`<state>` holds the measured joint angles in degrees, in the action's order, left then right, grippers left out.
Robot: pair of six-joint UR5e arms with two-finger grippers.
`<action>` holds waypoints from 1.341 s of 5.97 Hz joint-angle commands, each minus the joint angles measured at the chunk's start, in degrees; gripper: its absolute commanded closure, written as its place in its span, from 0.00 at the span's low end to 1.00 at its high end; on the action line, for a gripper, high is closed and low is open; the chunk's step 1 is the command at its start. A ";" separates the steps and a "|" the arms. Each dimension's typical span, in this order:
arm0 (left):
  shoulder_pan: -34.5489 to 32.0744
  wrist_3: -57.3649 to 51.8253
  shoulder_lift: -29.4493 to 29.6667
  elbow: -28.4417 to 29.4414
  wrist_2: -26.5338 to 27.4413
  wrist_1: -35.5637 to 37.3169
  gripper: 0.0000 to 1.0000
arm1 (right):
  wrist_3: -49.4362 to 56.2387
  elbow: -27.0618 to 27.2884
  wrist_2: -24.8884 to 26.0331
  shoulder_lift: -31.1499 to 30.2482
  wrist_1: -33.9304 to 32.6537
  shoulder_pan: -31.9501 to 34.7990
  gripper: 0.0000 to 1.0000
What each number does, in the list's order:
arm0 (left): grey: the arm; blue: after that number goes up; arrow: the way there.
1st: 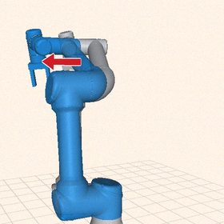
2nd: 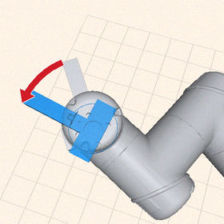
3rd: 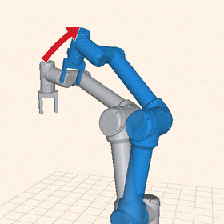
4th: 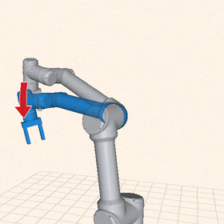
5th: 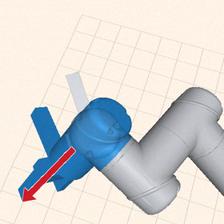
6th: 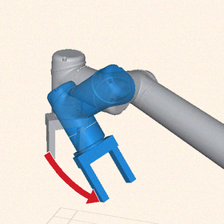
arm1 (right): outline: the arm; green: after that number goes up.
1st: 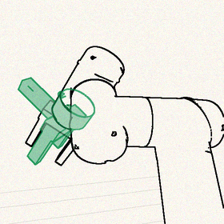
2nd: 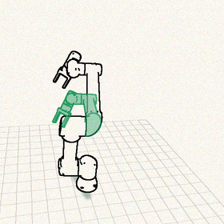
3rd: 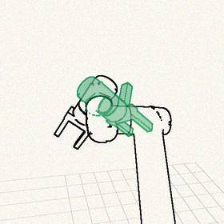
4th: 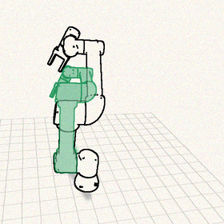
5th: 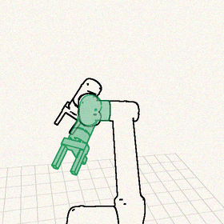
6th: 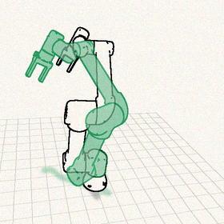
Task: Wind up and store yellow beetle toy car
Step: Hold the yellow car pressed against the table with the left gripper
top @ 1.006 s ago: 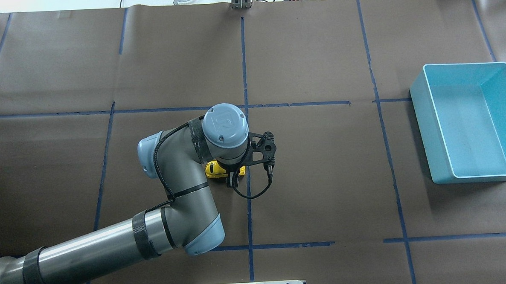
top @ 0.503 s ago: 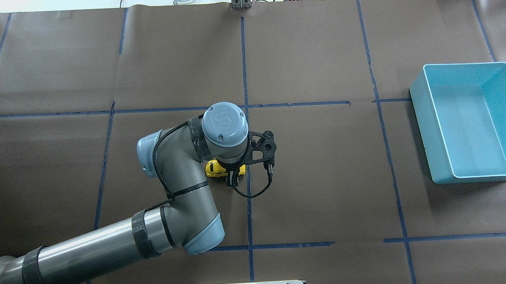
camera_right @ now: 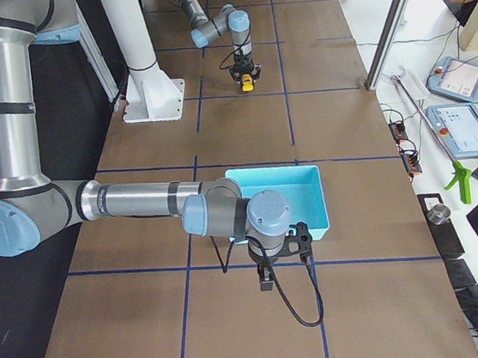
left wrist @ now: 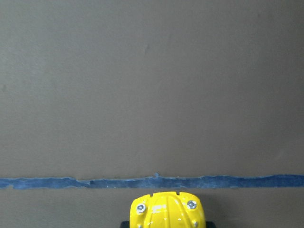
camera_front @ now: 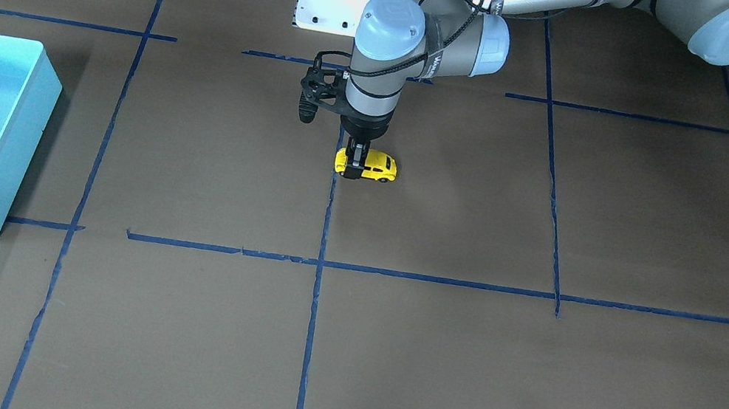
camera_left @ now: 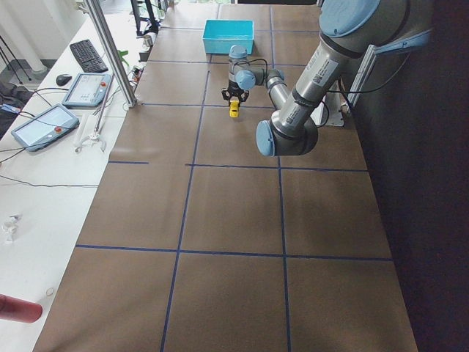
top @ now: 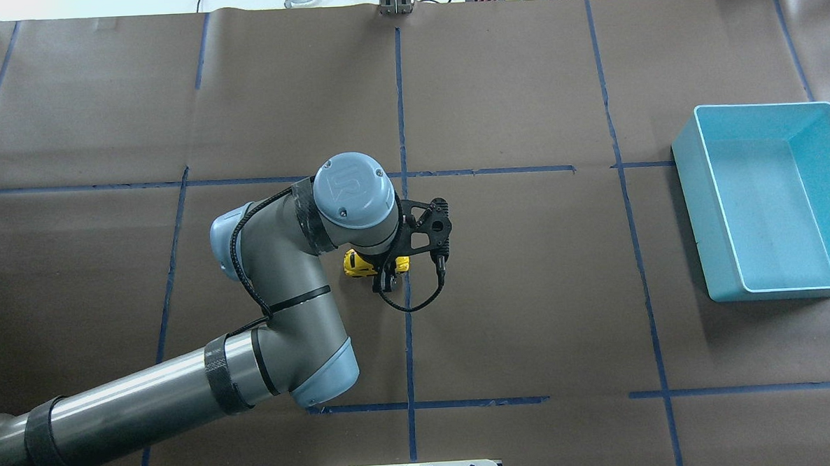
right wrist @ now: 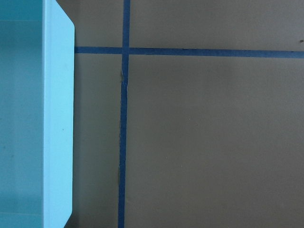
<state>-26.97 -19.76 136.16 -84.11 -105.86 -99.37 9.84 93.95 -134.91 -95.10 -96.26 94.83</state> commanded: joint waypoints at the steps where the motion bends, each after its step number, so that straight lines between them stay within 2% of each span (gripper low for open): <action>1: -0.45 0.08 -1.16 0.17 -1.28 -3.46 1.00 | 0.00 0.01 0.00 0.00 -0.06 0.00 0.00; 3: -0.63 -0.01 -2.91 0.35 -2.67 -9.15 1.00 | 0.00 -0.08 0.00 0.00 -0.06 0.00 0.00; 6: -1.07 -0.19 -3.71 0.44 -3.39 -9.70 1.00 | -0.09 0.01 0.00 0.00 -0.06 0.00 0.00; 8: -1.86 -0.10 -6.16 0.44 -5.48 -13.89 1.00 | 0.00 0.01 0.00 0.00 0.02 0.00 0.00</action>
<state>-28.39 -19.92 131.25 -83.67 -109.98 -111.06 9.79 93.96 -134.91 -95.10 -96.26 94.83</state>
